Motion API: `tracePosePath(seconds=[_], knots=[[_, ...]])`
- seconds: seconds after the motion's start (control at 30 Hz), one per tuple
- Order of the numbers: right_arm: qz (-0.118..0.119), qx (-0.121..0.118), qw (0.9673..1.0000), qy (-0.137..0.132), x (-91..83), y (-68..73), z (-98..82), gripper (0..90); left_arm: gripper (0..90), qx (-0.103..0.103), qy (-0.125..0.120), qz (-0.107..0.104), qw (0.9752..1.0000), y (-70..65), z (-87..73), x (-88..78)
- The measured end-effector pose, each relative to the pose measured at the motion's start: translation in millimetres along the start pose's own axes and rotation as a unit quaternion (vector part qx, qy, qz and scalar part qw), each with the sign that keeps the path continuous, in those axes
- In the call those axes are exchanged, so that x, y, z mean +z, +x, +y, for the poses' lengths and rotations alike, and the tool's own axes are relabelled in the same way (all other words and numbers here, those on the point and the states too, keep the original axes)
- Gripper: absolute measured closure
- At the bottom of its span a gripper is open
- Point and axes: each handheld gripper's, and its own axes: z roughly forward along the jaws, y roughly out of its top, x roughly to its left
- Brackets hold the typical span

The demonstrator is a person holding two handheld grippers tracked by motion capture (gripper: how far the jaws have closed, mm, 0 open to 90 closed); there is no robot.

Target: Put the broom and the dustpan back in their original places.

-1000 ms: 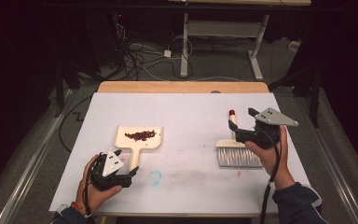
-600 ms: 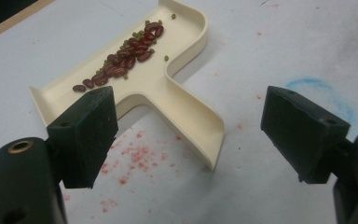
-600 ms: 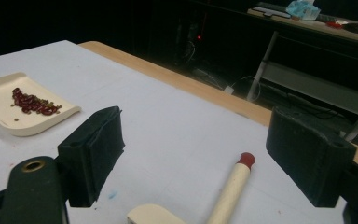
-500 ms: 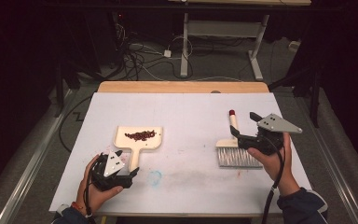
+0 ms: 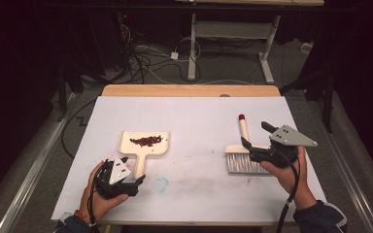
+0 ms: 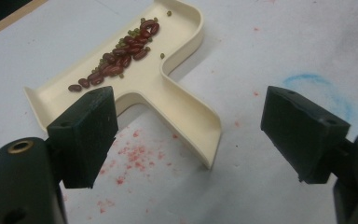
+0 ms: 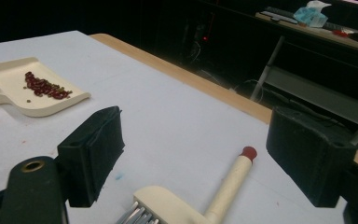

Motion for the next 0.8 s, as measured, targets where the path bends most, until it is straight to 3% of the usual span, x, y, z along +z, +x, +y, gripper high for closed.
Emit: tracePosePath(seconds=[0.6, 0.8], knots=[[0.002, -0.038, 0.9992, 0.012, -7.1, 9.2, -23.1, 19.0, 18.1, 0.007, 0.002, -0.002, 1.0, -1.3, 0.4, 0.9], [0.005, -0.037, 0.9993, 0.007, -10.2, 8.8, -33.2, 19.1, 18.1, 0.009, 0.001, -0.003, 1.0, -1.5, 0.2, 0.9]])
